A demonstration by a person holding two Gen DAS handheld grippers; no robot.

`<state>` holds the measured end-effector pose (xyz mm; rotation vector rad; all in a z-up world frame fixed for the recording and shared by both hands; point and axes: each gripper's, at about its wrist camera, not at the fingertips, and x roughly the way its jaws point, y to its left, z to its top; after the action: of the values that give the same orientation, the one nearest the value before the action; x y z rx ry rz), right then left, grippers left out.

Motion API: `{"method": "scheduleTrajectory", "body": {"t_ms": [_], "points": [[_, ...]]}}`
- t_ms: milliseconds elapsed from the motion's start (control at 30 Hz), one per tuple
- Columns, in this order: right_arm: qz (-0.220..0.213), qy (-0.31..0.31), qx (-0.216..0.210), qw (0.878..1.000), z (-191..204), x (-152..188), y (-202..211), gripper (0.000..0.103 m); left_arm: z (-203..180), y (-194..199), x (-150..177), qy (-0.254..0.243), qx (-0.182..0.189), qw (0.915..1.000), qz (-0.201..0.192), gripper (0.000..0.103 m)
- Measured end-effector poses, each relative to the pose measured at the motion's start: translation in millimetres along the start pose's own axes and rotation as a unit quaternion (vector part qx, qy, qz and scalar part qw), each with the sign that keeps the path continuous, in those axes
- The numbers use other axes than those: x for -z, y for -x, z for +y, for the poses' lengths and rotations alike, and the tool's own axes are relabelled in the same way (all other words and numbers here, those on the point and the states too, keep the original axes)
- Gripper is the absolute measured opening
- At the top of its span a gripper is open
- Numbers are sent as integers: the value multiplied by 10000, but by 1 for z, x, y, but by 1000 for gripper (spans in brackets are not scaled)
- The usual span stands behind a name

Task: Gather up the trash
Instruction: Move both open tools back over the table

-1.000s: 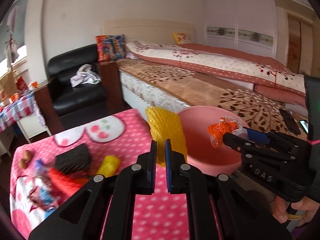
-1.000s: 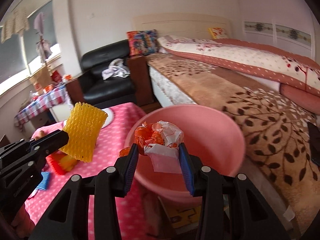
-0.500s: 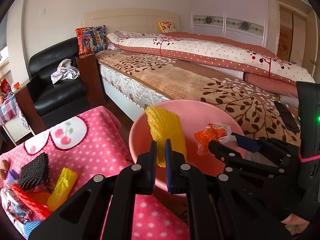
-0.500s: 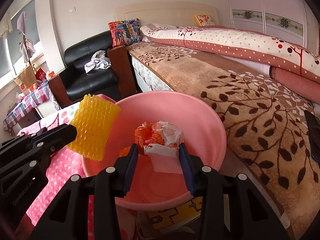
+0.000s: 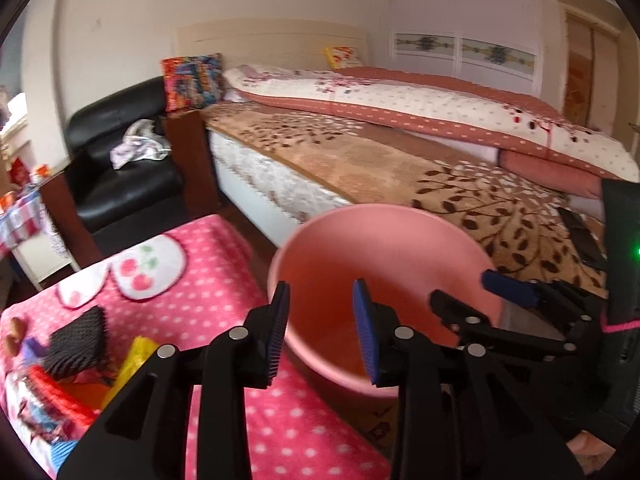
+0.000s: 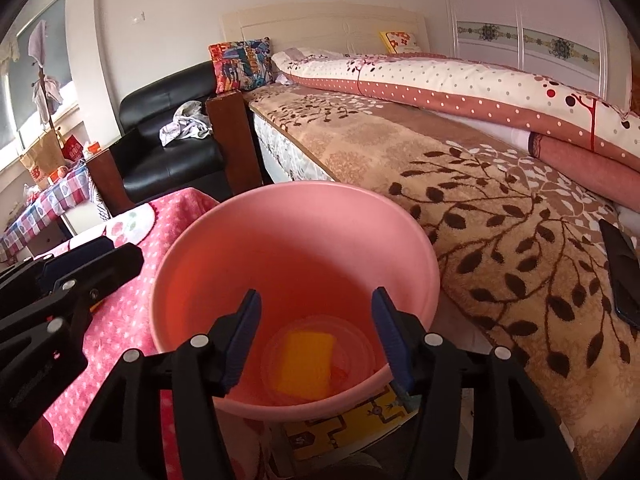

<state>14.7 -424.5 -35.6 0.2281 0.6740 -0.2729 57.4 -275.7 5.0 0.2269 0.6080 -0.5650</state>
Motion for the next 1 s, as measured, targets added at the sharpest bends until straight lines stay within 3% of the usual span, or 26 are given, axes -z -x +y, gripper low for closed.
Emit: {"method": "scheduleTrajectory", "body": {"t_ms": [567,867,1000], "points": [[-220,234,-511,9982,50,8,40,57,31,52,14,226,-531,9980,-248,33],[-178,466,-1107,9926,91,20,53,57,59,83,37,377,-824,9956,-250,33],[-135,684,-1401,9877,115,26,56,57,83,94,50,536,-1129,9920,-173,33]]}}
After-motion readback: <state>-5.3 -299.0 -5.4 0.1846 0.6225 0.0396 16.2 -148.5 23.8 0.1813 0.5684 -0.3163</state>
